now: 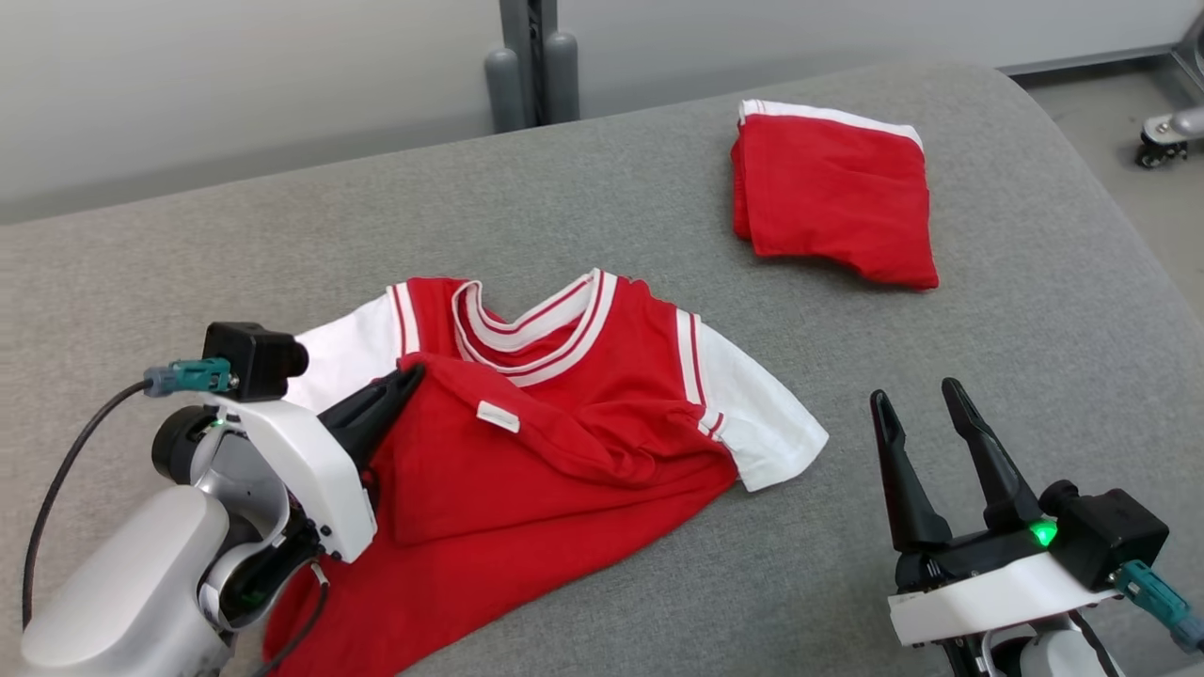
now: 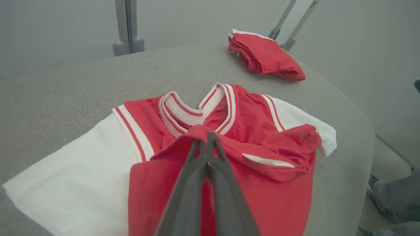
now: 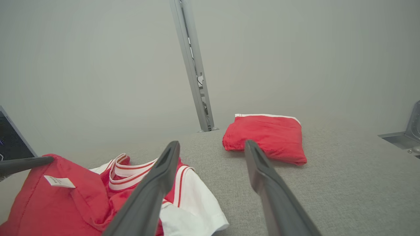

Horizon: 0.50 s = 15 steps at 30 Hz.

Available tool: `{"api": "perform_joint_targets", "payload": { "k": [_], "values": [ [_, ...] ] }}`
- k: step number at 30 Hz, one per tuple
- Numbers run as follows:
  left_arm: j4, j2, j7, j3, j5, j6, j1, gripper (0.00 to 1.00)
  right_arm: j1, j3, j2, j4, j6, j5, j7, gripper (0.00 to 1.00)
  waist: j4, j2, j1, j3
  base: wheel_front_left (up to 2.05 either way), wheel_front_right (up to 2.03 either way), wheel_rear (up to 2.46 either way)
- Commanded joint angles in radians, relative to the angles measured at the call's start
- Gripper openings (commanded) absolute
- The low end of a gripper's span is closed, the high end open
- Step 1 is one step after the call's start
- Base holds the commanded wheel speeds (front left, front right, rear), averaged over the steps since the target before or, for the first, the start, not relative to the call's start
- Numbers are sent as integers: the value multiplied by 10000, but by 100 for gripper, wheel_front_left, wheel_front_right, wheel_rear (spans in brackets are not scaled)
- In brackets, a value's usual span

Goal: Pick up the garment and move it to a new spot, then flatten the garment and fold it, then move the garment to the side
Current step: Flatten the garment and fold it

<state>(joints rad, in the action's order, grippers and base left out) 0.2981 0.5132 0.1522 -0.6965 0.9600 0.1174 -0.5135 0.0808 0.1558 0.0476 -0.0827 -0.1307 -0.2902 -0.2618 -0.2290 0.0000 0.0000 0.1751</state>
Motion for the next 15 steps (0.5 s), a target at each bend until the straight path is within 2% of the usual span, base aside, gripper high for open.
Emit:
{"api": "perform_joint_targets", "payload": {
  "k": [1,7,15],
  "values": [
    [-177,36,-135,32,-67,-37,226,0,129,-45,62,-100,0,78,-48,100,205,0,0,-190,0,0,0],
    [-1277,403,-487,183,104,-162,926,0,120,-157,62,-301,-1,52,-48,100,605,0,0,-469,0,0,0],
    [-3015,1258,-751,501,344,-673,2237,0,51,-474,61,-509,-1,-27,-48,100,1234,0,0,-730,0,0,0]
  ]
}}
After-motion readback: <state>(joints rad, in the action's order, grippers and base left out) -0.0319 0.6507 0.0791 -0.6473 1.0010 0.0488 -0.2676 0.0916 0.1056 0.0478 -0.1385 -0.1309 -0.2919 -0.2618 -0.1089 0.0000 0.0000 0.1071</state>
